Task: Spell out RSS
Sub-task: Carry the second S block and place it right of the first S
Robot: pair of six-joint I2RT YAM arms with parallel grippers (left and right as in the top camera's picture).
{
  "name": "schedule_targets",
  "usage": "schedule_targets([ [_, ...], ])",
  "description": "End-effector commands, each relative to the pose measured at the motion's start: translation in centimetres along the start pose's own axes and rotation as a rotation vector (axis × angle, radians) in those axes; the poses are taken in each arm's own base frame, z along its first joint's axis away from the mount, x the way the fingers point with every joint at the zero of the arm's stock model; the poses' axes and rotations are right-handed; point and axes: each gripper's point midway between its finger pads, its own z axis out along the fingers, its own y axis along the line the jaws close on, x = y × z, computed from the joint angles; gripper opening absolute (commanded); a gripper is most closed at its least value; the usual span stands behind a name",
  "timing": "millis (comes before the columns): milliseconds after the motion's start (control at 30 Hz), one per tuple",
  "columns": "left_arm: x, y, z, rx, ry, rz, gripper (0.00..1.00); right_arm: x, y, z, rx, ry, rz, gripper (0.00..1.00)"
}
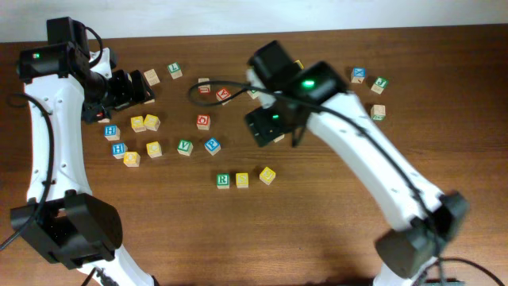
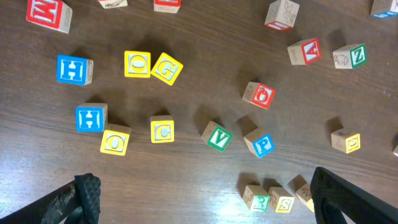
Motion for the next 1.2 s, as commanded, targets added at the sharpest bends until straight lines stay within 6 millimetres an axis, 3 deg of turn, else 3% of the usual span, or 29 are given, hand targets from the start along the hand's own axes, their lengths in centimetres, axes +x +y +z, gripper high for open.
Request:
schedule_targets([
  [0, -0.4, -0.1, -1.3, 0.011, -0.038, -0.008, 0.99, 1.4, -8.1, -5.1, 0.176, -0.065, 0.304, 0.91],
  [33, -0.4, -0.1, -1.3, 0.011, -0.038, -0.008, 0.99, 3.3, -11.2, -5.3, 0.200, -0.001, 0.387, 0.99],
  [100, -0.4, -0.1, -1.3, 0.011, -0.038, -0.008, 0.99, 5.3, -12.1, -4.5, 0.122, 0.105, 0.474, 0.95],
  [133, -0.4, -0.1, -1.3, 0.011, -0.038, -0.008, 0.99, 5.6, -11.7, -3.9, 0.071, 0.131, 0.493, 0.73],
  [167, -0.4, -0.1, -1.3, 0.011, -0.038, -0.008, 0.99, 5.8, -11.1, -3.0, 0.026, 0.152, 0.501, 0.64],
  [267, -0.4, -0.1, -1.3, 0.011, -0.039, -0.008, 0.99, 8.8, -9.8, 1.3, -0.003, 0.283, 0.500, 0.57],
  [333, -0.4, -0.2, -1.3, 0.012, -0.038, -0.008, 0.99, 10.4, -7.5, 4.4, -0.092, 0.344, 0.495, 0.56],
  [433, 0.5, -1.8, -1.2, 0.103, 0.003, -0.010, 0.99, 9.9, -4.4, 8.6, -0.261, 0.290, 0.480, 0.22],
  [533, 2.5, -3.5, 0.4, 0.088, 0.079, 0.035, 0.99, 8.8, -2.6, 11.9, -0.297, 0.207, 0.533, 0.04],
  [667, 2.0, -4.2, 0.7, 0.091, 0.056, 0.058, 0.99, 5.3, 1.4, 14.3, -0.324, 0.072, 0.481, 0.04],
  [800, 2.2, -3.3, 0.7, 0.037, 0.063, 0.056, 0.99, 4.9, 3.8, 17.5, -0.295, 0.064, 0.491, 0.04],
  [933, 2.4, -3.2, 1.0, 0.036, 0.071, 0.054, 0.99, 5.1, 1.8, 18.4, -0.181, 0.045, 0.500, 0.04],
  [1033, 3.1, -2.8, 2.4, 0.031, 0.099, 0.048, 0.99, 5.6, 0.5, 18.5, -0.113, 0.047, 0.506, 0.04],
  [1167, 3.3, -2.6, 2.8, 0.030, 0.106, 0.046, 0.99, 6.4, 0.7, 18.5, -0.111, 0.081, 0.505, 0.04],
])
